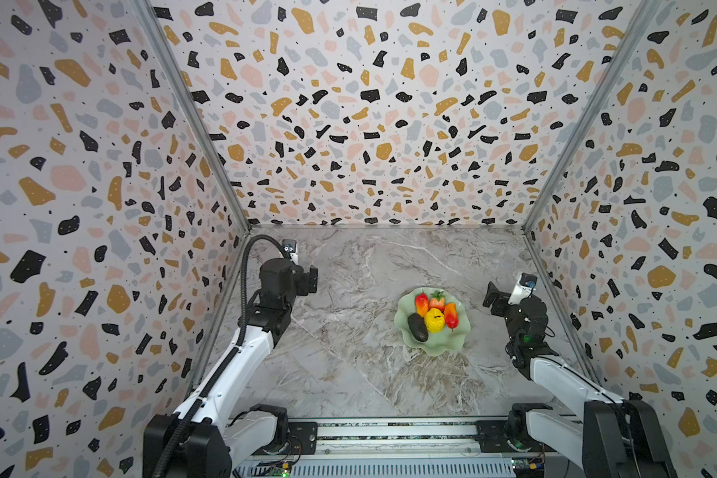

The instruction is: Place and organize the fake fruits in the fruit bowl

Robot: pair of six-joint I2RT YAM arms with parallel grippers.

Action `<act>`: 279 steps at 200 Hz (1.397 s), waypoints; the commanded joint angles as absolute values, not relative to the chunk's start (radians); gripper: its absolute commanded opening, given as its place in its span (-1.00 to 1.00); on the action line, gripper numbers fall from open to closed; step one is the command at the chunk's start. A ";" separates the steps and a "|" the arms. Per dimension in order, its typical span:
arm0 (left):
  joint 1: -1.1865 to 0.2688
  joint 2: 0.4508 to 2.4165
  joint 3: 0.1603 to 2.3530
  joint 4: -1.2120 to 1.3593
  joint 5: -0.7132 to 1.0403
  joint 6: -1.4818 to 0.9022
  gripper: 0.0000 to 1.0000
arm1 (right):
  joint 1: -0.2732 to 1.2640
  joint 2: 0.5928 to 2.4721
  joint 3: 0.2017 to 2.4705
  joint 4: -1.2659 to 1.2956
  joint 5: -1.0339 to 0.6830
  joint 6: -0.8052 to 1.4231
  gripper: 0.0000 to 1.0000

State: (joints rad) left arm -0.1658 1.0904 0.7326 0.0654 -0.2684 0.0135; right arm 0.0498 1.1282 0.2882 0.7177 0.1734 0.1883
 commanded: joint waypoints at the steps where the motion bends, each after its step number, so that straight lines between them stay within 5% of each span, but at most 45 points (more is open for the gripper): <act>1: -0.167 1.076 0.608 0.325 -0.460 -0.018 0.99 | 0.049 1.166 0.268 0.885 0.210 0.171 0.98; 50: -0.153 1.035 0.232 0.830 -0.696 -0.054 0.99 | 0.048 1.224 0.196 1.009 0.217 0.126 0.98; 93: -0.077 1.184 0.115 1.100 -0.548 -0.102 0.99 | 0.043 1.324 0.243 1.008 0.197 0.111 0.98; 107: -0.066 1.214 0.163 1.039 -0.454 -0.112 0.99 | 0.041 1.341 0.197 1.120 0.151 0.086 0.98; 135: -0.072 1.452 0.133 1.349 -0.305 -0.042 0.99 | 0.075 1.493 0.193 1.282 0.115 0.021 0.99; 150: -0.069 1.380 0.172 1.157 -0.306 -0.045 0.99 | 0.053 1.485 0.198 1.253 0.079 0.027 0.99; 279: -0.071 1.398 0.166 1.199 -0.301 -0.038 0.99 | 0.090 1.487 0.204 1.245 0.142 0.008 0.98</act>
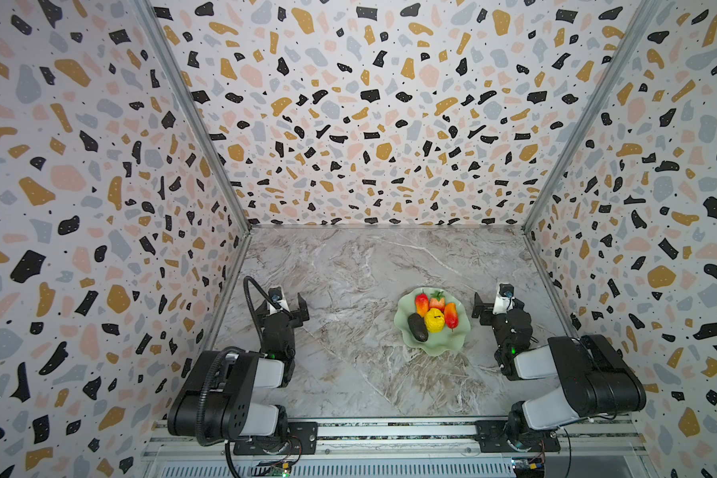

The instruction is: Place and organize the fake fruits in the fruit bowl

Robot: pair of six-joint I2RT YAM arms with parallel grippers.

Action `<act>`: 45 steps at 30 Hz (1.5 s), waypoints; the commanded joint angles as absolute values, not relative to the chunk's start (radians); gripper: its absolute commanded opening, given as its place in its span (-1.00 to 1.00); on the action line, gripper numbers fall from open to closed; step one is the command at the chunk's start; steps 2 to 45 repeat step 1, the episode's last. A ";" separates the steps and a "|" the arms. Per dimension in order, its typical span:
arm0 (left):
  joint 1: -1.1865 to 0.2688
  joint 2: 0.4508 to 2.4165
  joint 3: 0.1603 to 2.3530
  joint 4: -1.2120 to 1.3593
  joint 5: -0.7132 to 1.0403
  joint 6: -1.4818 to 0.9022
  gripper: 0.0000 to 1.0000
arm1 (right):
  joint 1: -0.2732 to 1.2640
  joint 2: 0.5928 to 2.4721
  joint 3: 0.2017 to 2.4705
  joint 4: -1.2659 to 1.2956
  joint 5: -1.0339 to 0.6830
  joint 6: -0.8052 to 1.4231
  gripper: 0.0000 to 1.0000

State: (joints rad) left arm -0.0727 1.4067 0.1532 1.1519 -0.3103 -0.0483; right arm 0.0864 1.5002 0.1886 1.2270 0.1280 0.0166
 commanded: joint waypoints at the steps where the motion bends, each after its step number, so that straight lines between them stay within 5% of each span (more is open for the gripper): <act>1: -0.071 1.397 0.166 1.199 -0.301 -0.038 0.99 | 0.090 1.486 0.203 1.247 0.142 0.008 0.98; 45: -0.071 1.397 0.166 1.199 -0.301 -0.038 0.99 | 0.090 1.486 0.203 1.247 0.142 0.008 0.98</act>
